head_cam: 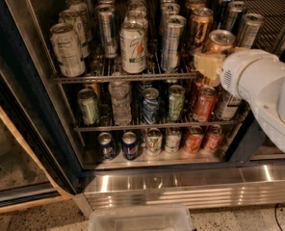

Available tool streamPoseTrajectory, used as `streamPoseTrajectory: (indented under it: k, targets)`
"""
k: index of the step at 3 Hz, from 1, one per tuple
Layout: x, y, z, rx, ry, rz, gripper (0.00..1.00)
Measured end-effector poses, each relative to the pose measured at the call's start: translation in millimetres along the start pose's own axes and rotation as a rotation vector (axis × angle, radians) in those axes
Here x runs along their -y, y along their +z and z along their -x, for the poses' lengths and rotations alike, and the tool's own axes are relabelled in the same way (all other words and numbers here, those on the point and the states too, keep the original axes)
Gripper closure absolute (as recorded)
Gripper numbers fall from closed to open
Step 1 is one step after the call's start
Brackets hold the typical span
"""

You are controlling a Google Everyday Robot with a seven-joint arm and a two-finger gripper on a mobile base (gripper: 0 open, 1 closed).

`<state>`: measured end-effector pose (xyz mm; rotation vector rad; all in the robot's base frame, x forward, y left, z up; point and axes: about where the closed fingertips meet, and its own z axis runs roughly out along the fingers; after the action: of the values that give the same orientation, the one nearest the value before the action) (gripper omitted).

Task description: Pick orange can from top shelf of fridge

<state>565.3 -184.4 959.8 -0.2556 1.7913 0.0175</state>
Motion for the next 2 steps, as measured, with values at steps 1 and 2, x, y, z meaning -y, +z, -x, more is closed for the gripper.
streamPoseTrajectory:
  k: [1,2]
  targets:
    - [1.2,-8.0,-4.4,-0.006,-0.015,0.029,1.00]
    - [13.3,-21.4,8.7,0.019,-0.035,0.019,1.00]
